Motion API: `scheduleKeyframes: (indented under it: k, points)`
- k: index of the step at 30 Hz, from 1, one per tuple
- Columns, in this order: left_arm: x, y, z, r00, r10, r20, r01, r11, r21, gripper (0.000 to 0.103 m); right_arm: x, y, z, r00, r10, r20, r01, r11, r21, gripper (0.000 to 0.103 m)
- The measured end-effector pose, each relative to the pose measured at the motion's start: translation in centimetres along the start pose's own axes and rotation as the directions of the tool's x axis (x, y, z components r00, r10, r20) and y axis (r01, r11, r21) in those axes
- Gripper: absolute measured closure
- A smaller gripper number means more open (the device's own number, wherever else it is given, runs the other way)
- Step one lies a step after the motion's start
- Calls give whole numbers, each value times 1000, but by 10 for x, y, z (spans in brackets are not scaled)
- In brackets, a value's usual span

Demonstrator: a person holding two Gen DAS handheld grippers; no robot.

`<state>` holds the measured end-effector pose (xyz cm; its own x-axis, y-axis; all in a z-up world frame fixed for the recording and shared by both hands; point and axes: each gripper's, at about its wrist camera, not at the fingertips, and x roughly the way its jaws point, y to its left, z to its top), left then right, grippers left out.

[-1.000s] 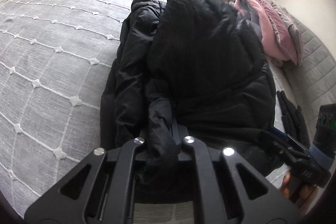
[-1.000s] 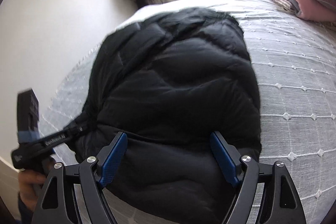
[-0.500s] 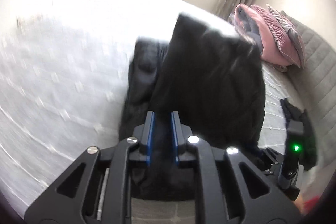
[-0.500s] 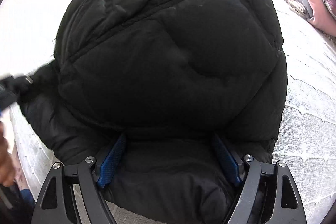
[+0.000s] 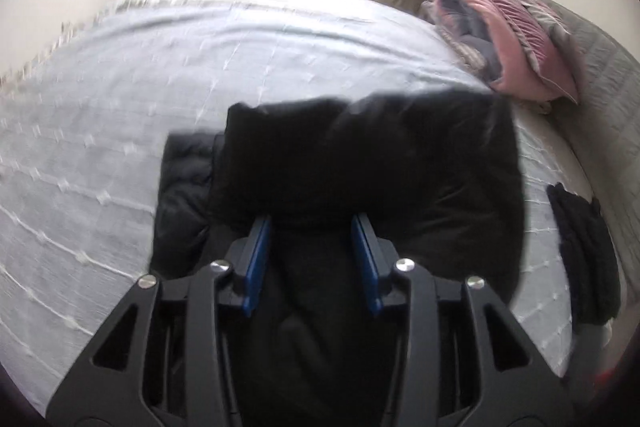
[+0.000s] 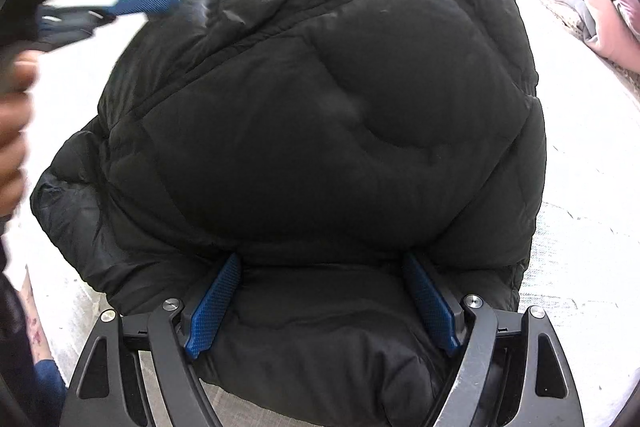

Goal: Fold large clothes

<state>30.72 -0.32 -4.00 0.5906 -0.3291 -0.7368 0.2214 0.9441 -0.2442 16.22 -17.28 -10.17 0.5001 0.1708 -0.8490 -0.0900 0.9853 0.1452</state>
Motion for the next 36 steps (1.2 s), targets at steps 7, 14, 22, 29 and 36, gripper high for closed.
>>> scheduleKeyframes:
  k: [7, 14, 22, 29, 36]
  points:
    - [2, 16, -19, 999, 33, 39, -32, 999, -3, 60, -7, 4, 0, 1000, -17, 8, 17, 1000, -26, 17]
    - [6, 29, -23, 998, 42, 37, -41, 999, -29, 60, -44, 1, 4, 992, 9, 125, -8, 1000, -7, 18]
    - [9, 41, -18, 1000, 5, 26, -4, 998, -69, 60, -74, -46, 84, 955, 23, 297, -63, 990, 124, 58]
    - [17, 53, -15, 1000, -13, 24, 15, 995, -103, 60, 32, -59, 164, 998, 6, 55, -14, 991, 136, 69]
    - [27, 52, -13, 1000, -2, 27, 5, 995, -100, 59, 82, -56, 146, 999, -31, -5, 32, 990, 136, 70]
